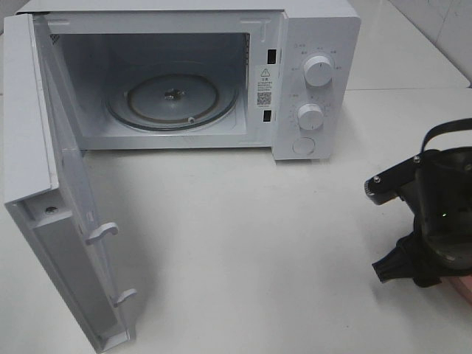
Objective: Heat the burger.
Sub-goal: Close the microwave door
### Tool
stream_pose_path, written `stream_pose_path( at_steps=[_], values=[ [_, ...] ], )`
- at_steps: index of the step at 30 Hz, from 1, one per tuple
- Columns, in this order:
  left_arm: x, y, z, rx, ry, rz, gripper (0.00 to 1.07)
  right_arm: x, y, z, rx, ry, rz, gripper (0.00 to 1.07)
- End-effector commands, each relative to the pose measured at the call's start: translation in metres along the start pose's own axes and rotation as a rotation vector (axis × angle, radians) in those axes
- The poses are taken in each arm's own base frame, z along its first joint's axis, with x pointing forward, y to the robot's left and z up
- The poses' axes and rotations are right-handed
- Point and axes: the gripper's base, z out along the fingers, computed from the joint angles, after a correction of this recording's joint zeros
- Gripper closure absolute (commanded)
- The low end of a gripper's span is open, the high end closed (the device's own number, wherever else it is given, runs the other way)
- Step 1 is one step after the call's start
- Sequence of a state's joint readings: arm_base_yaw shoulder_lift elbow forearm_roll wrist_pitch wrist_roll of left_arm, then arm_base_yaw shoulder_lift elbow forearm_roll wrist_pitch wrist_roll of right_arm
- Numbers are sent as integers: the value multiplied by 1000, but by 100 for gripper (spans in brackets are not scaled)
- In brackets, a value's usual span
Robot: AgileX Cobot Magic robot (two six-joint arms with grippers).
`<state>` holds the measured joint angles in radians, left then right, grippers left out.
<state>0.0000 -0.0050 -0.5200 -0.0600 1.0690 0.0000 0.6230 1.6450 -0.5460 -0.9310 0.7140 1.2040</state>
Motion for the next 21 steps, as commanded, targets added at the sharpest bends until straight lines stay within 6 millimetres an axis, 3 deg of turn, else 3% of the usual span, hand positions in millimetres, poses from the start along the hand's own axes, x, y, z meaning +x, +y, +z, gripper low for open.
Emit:
stream_pose_path(
  at_steps=[1,5,14,21],
  values=[
    [2,0,-2,2,-11,0,9,-2,-12,-18,-52,-41,-10,47],
    [2,0,-2,2,-11,0,9,-1,-20,-33,-108,-84,-20,46],
    [2,0,-2,2,-11,0,9,18,-43,-86,-403,-178,-62,28],
    [2,0,-2,2,-11,0,9,39,-60,-111,-526,-241,-97,30]
  ],
)
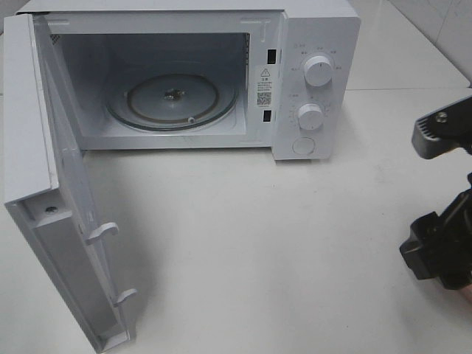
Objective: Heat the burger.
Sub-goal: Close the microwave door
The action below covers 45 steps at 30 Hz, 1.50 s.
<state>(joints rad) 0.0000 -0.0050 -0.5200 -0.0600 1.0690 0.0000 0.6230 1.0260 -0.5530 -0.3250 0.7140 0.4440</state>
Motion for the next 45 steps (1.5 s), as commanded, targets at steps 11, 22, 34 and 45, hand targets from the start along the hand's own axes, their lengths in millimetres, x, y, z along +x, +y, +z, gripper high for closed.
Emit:
stream_pose_path(
  at_steps=[11,22,34,45],
  values=[
    [2,0,-2,2,-11,0,9,45,-14,-61,-141,-97,-37,31],
    [2,0,-2,2,-11,0,9,57,-19,-72,-140,-132,-42,31],
    [2,0,-2,2,-11,0,9,57,-24,-76,-123,-211,-38,31],
    [2,0,-2,2,-11,0,9,80,-38,-88,-57,-343,110,31]
  ],
)
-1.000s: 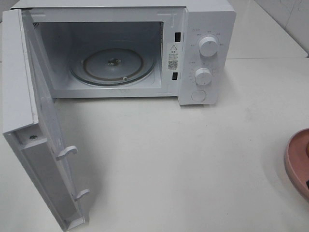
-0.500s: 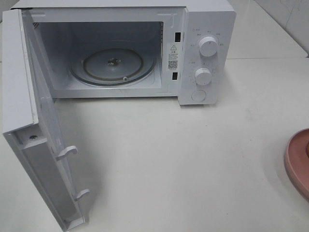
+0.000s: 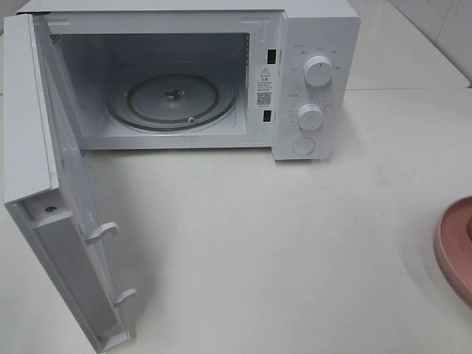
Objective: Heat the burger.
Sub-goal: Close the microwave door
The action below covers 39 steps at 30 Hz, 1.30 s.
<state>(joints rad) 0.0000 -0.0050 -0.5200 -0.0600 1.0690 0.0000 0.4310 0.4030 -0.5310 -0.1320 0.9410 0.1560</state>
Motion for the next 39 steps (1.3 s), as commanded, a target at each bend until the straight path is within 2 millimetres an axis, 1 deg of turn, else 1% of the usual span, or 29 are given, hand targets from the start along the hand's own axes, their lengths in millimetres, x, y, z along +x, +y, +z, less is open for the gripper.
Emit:
stream_pose_path(
  at_steps=[1,2,3,4,5,6,7,8,13,18,23,39],
  values=[
    [2,0,-2,2,-11,0,9,7,-1,-7,8,-43,24,31],
    [2,0,-2,2,-11,0,9,12,-3,-12,30,-56,60,31],
    [2,0,-2,2,-11,0,9,12,-3,-12,30,-56,60,31],
    [2,0,-2,2,-11,0,9,21,-5,-15,60,-61,90,31],
    [2,0,-2,2,-11,0,9,21,-5,-15,60,-61,90,31],
    [2,0,-2,2,-11,0,9,25,-5,-16,80,-68,104,31],
    [2,0,-2,2,-11,0,9,29,-6,-20,107,-110,123,31],
    [2,0,-2,2,-11,0,9,29,-6,-20,107,-110,123,31],
    [2,0,-2,2,-11,0,9,42,-5,-35,174,-230,177,31],
    [2,0,-2,2,-11,0,9,51,-2,-43,213,-309,199,32],
    [2,0,-2,2,-11,0,9,54,-1,-45,248,-333,216,32],
    [2,0,-2,2,-11,0,9,54,0,-45,246,-332,209,32]
  ],
)
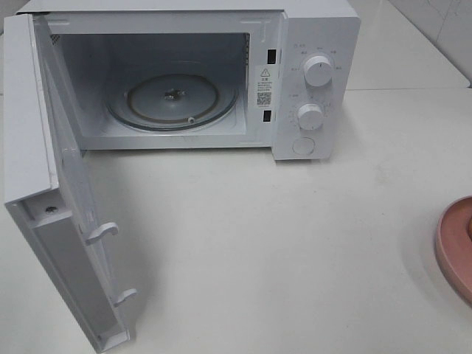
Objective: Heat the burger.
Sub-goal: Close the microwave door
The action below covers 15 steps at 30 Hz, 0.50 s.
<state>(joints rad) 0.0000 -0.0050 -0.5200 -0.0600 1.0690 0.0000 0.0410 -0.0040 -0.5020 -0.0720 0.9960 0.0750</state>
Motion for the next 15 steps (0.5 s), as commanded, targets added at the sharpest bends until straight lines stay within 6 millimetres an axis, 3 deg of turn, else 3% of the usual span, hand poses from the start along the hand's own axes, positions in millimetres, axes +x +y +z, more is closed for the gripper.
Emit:
stream_pose_path(
  at_steps=[1,15],
  values=[
    [2,0,-2,2,-11,0,9,3,0,-3,2,-25,-9,32],
    [2,0,-2,2,-11,0,9,3,0,-3,2,-25,-9,32]
  ],
)
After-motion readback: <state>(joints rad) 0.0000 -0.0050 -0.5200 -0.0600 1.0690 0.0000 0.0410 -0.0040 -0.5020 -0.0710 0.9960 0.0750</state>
